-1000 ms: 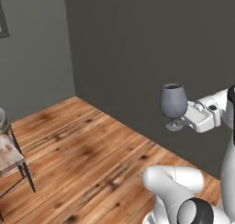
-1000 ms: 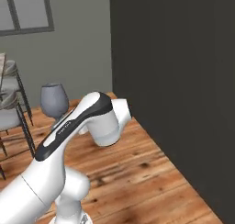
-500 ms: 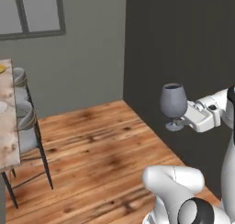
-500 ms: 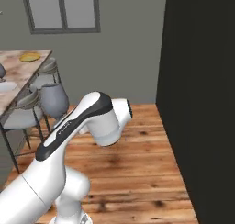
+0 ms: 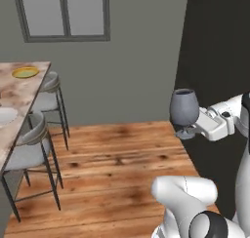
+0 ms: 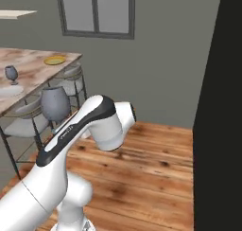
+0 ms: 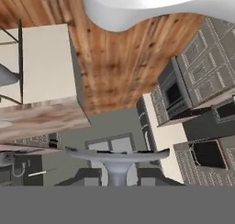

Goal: Retrieve the wine glasses from the counter and place one next to each plate.

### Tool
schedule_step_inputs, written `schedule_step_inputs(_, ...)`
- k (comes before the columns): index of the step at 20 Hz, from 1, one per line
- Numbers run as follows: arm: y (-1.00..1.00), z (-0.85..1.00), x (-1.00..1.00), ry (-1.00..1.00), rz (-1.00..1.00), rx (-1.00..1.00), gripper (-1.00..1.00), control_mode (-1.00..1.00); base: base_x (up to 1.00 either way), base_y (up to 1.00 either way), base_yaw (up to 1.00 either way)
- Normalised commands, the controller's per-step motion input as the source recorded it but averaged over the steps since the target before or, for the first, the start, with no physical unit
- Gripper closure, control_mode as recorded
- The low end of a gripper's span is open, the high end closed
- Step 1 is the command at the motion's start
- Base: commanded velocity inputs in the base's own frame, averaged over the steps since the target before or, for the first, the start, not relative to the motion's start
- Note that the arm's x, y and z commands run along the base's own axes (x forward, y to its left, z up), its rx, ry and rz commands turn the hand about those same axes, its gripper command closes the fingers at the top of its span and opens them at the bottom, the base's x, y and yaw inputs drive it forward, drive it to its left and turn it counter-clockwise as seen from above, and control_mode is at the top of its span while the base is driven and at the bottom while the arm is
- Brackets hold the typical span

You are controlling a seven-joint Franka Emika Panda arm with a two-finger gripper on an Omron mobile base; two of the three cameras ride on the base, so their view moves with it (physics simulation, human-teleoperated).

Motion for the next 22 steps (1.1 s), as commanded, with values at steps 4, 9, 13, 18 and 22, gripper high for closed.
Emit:
schedule_step_inputs(4,0.00,0.00,0.00,0.00,0.00,0.00,1.00,1.00,0.98,-0.66,0.54)
schedule_step_inputs(9,0.00,0.00,0.00,0.00,0.00,0.00,1.00,1.00,1.00,-0.69,0.53)
schedule_step_inputs(13,0.00,0.00,0.00,0.00,0.00,0.00,1.00,1.00,1.00,-0.71,0.51)
schedule_step_inputs(18,0.00,0.00,0.00,0.00,0.00,0.00,1.00,1.00,1.00,-0.66,0.50)
schedule_step_inputs(22,0.00,0.00,0.00,0.00,0.00,0.00,1.00,1.00,1.00,-0.68,0.46)
